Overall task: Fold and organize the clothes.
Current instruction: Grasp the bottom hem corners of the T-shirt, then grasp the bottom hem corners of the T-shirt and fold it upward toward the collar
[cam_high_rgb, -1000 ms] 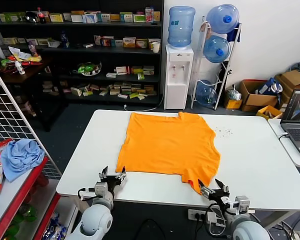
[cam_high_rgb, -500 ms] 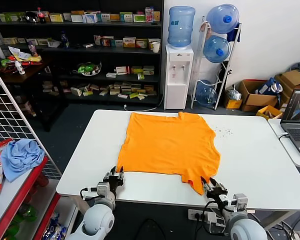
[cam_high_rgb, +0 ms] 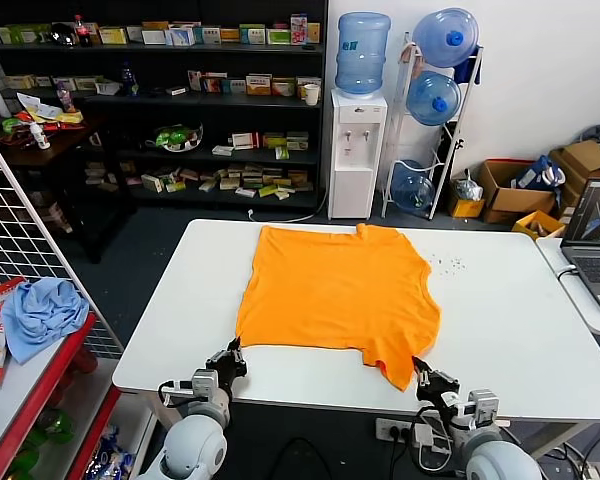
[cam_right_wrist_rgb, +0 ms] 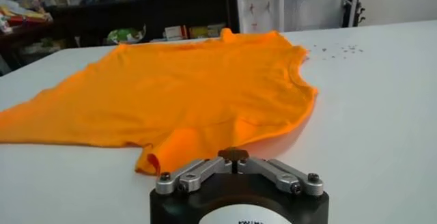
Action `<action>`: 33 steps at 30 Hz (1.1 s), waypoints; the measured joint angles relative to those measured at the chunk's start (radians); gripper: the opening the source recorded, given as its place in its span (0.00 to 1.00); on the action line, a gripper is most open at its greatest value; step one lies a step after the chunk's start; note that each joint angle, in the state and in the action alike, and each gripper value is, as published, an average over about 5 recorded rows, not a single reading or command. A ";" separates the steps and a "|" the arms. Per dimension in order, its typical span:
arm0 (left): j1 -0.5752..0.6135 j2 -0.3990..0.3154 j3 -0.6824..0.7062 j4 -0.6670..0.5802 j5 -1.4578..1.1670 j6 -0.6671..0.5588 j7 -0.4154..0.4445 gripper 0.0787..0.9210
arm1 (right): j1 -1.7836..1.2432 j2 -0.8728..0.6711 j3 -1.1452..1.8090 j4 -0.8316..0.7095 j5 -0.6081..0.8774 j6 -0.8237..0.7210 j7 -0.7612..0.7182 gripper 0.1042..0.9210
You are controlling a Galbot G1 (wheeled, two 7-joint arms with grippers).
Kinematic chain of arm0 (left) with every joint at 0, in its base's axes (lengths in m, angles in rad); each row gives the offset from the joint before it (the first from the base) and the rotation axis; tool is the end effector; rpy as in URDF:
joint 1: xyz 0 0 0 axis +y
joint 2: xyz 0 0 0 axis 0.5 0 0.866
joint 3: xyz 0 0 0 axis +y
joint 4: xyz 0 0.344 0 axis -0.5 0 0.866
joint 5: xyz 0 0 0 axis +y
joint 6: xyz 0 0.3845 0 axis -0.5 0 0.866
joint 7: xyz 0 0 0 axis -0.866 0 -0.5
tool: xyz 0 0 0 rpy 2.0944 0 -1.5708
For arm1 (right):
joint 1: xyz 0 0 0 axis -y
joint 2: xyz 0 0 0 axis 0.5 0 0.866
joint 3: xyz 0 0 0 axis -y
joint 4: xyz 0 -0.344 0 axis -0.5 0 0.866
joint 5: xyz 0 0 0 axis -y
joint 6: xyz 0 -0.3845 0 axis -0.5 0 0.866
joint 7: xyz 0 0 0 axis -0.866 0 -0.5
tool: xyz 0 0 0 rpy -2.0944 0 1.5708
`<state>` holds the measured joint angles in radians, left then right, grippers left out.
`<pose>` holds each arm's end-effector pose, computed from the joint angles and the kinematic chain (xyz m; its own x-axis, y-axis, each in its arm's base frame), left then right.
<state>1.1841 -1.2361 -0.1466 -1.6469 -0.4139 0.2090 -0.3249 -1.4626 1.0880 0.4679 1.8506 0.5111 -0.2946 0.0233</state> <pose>0.3062 -0.0299 -0.3891 -0.9135 0.0645 0.4018 0.0595 0.9979 -0.0248 0.2487 -0.0922 -0.3504 -0.8709 -0.1611 0.4642 -0.1413 0.9869 0.0775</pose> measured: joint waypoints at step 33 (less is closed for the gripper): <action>0.187 0.108 -0.011 -0.243 0.081 -0.061 0.010 0.02 | -0.192 -0.114 0.107 0.131 -0.237 0.112 0.026 0.02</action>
<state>1.3710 -1.1280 -0.1577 -1.8899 -0.3328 0.1481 -0.3149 -1.6547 0.9739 0.5746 1.9816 0.2740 -0.1830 0.0495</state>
